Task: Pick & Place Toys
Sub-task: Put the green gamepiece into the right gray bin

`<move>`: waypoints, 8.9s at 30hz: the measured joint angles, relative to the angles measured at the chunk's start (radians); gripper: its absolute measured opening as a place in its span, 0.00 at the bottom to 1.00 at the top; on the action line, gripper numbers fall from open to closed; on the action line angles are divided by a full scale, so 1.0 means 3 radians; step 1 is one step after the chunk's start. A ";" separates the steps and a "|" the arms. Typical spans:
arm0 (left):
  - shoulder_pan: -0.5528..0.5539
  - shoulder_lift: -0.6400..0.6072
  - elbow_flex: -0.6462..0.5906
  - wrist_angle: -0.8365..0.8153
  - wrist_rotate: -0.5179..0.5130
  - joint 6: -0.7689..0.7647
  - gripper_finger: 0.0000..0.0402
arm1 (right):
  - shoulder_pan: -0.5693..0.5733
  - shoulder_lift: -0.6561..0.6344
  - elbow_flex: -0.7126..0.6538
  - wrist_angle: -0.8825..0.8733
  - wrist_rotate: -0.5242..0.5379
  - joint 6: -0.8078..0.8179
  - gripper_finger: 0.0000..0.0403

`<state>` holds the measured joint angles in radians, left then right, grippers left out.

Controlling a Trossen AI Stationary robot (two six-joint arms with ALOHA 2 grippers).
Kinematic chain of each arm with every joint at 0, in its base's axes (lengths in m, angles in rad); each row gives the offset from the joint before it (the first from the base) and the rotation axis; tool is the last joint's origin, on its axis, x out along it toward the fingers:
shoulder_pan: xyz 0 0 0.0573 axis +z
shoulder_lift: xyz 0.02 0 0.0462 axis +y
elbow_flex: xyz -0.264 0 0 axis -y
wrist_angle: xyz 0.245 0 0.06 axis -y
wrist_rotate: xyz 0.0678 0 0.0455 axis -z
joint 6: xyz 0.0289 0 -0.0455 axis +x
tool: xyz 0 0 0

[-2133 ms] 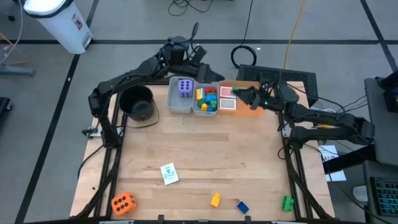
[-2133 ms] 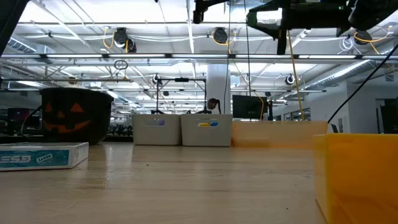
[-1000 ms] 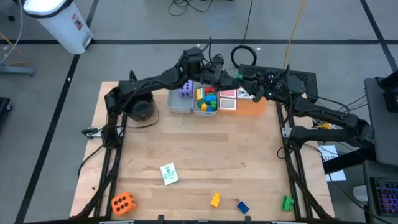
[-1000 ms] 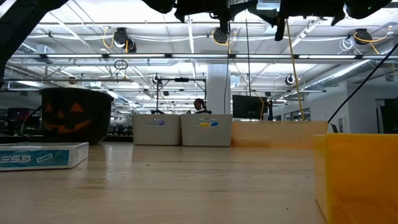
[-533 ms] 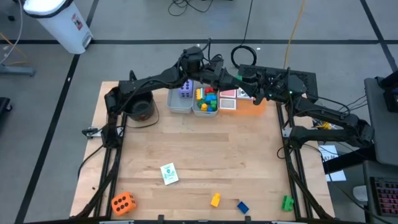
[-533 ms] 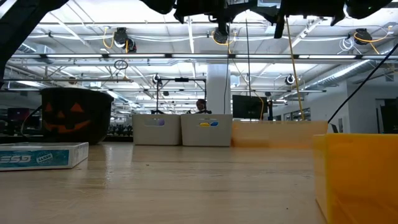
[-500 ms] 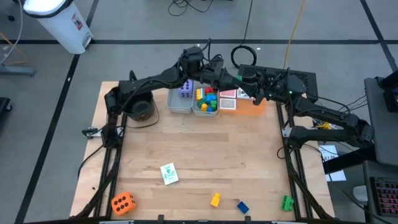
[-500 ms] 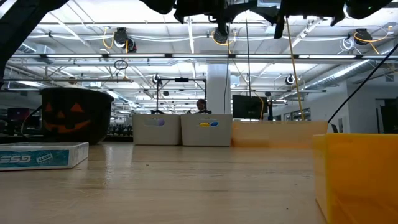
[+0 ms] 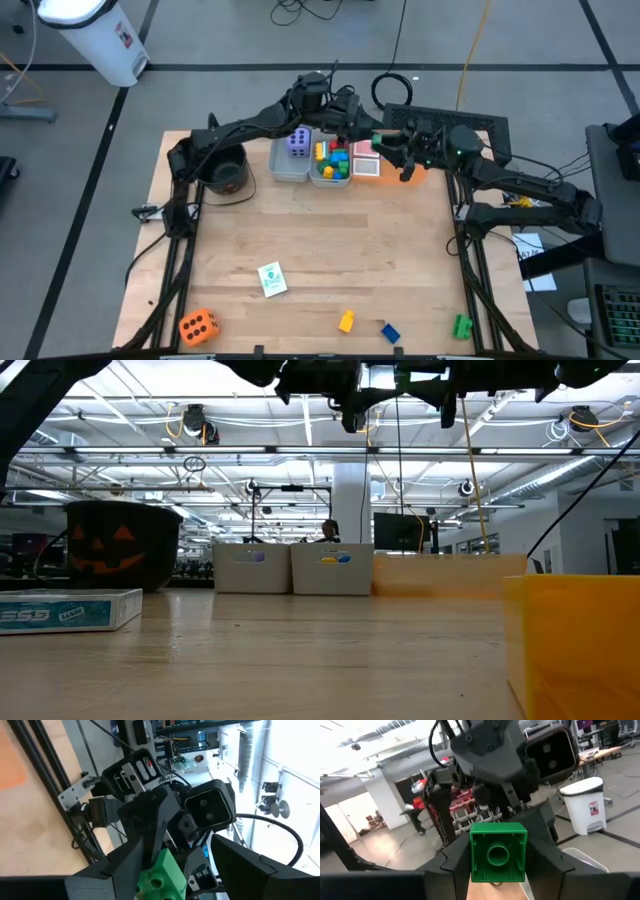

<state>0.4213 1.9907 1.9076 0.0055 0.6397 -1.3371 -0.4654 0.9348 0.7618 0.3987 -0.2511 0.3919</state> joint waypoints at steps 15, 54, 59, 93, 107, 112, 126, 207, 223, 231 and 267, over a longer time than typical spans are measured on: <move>-0.0037 -0.0005 0.0004 -0.0076 0.0137 -0.0001 0.60 | 0.0010 0.0001 0.0106 0.0035 0.0163 -0.0185 0.36; -0.0062 -0.0004 0.0003 -0.0267 0.0252 0.0114 0.59 | 0.0162 0.0141 0.0119 0.0012 0.0137 -0.0390 0.36; -0.0066 -0.0004 0.0003 -0.0281 0.0250 0.0137 0.50 | 0.0162 0.0140 0.0119 0.0020 0.0146 -0.0397 0.36; -0.0065 0.0000 0.0003 -0.0172 0.0255 0.0415 0.38 | 0.0014 0.0130 0.0117 0.0071 -0.0015 -0.0012 0.55; 0.0119 -0.0037 0.0003 0.0245 0.0517 0.0439 0.38 | -0.0149 -0.0068 0.0113 0.0071 -0.0191 -0.0128 0.68; 0.0223 -0.0097 0.0003 0.0042 0.0658 0.0659 0.38 | -0.0285 -0.0225 0.0113 -0.0058 -0.0197 -0.0124 0.67; 0.0412 -0.0361 0.0003 -0.2349 -0.0755 0.2590 0.38 | -0.0437 -0.0505 0.0113 -0.0847 -0.0195 0.0085 0.65; 0.0297 0.0769 0.0003 -0.2763 -0.1954 0.3987 0.38 | -0.0156 -0.0445 -0.0741 -0.0533 0.0051 0.1473 0.64; 0.0188 0.0923 0.0001 -0.2877 -0.2164 0.4192 0.37 | -0.0157 -0.0445 -0.0953 -0.0545 0.0064 0.1620 0.63; 0.0189 0.0923 0.0001 -0.2915 -0.2166 0.4363 0.51 | -0.0157 -0.0445 -0.0959 -0.0542 0.0064 0.1620 0.63; 0.0137 -0.0896 0.0056 -0.2518 -0.1408 0.3431 0.66 | -0.0144 -0.0444 -0.0961 -0.0166 -0.0033 0.1947 0.63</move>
<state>0.4624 1.7218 1.9244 -0.7499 0.2174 -0.3079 -0.5087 0.8016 0.4736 0.3487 -0.2610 0.9760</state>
